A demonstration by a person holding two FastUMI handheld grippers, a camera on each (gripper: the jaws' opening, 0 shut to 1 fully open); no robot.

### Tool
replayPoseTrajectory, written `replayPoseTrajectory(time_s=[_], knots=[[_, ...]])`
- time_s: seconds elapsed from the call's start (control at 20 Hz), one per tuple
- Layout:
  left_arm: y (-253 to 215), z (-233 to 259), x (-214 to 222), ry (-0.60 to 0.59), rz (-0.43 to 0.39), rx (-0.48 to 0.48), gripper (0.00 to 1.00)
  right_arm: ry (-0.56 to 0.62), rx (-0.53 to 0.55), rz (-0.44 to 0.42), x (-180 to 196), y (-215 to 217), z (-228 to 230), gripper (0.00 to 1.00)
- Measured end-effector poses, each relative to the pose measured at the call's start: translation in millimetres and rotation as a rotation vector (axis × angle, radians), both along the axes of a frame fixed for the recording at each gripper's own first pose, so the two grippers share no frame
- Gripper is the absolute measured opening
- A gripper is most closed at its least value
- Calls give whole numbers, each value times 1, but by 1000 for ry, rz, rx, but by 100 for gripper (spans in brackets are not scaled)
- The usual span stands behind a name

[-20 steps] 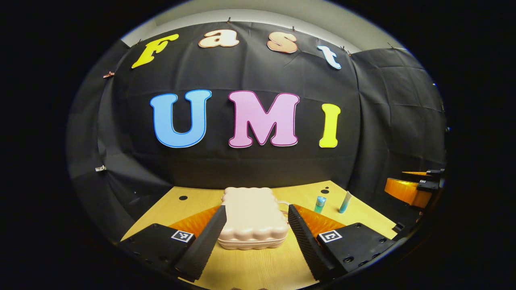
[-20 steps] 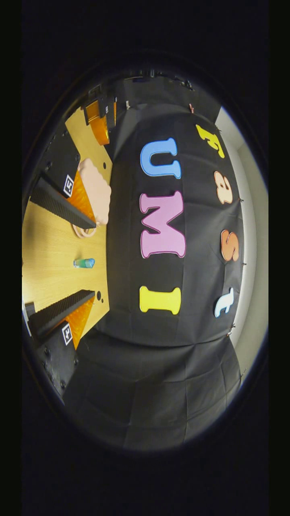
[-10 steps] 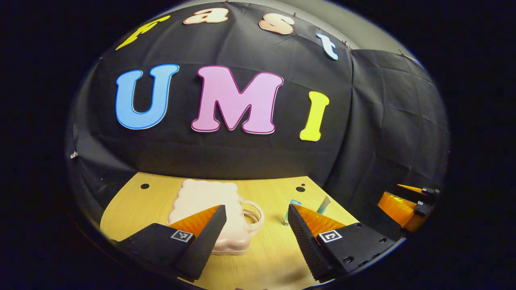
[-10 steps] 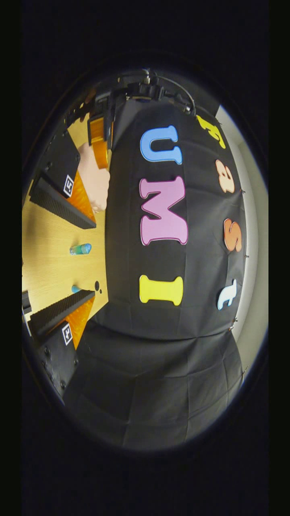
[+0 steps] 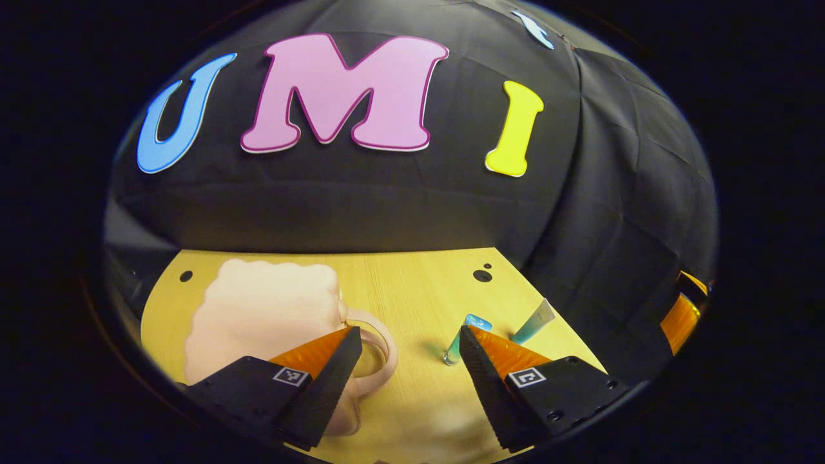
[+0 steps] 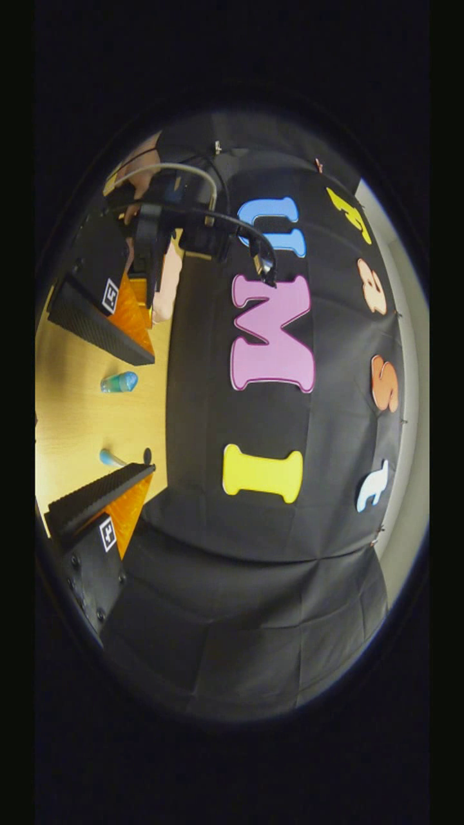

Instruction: First open the suitcase, pack the skin care products into it, and then close the suitcase.

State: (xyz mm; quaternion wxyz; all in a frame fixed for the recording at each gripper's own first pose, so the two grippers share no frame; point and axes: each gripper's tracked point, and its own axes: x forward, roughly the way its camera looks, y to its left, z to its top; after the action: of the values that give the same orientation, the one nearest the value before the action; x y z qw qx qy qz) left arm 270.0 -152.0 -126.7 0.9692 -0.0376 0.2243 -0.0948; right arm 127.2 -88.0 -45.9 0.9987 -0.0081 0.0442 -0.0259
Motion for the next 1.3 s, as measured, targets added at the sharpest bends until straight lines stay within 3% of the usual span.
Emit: replayPoseTrajectory(time_s=[0.2,0.45,0.5,0.55,0.7,0.75,0.8,0.9,0.95,1.1,1.3], knots=[[-9,-34,33,74,1,7,96,104,10,-18,2,-20,-35,97],[-5,-74,57,179,86,29,95,141,58,-67,12,-37,-41,97],[-3,-79,59,194,97,43,90,131,67,-72,16,-39,-37,97],[-2,-86,62,212,110,60,78,126,71,-75,19,-39,-37,97],[-3,-106,65,277,121,108,70,138,54,-86,24,-46,-43,97],[5,-110,66,287,147,137,61,149,47,-99,23,-52,-48,97],[15,-112,68,291,181,165,52,157,44,-114,22,-58,-51,97],[12,-110,68,308,179,128,19,164,62,-143,19,-70,-55,97],[11,-106,67,305,168,130,22,166,70,-151,18,-73,-56,97],[9,-88,64,292,129,155,16,156,58,-164,19,-78,-53,97],[18,-28,51,247,108,131,11,122,62,-135,27,-64,-43,96]])
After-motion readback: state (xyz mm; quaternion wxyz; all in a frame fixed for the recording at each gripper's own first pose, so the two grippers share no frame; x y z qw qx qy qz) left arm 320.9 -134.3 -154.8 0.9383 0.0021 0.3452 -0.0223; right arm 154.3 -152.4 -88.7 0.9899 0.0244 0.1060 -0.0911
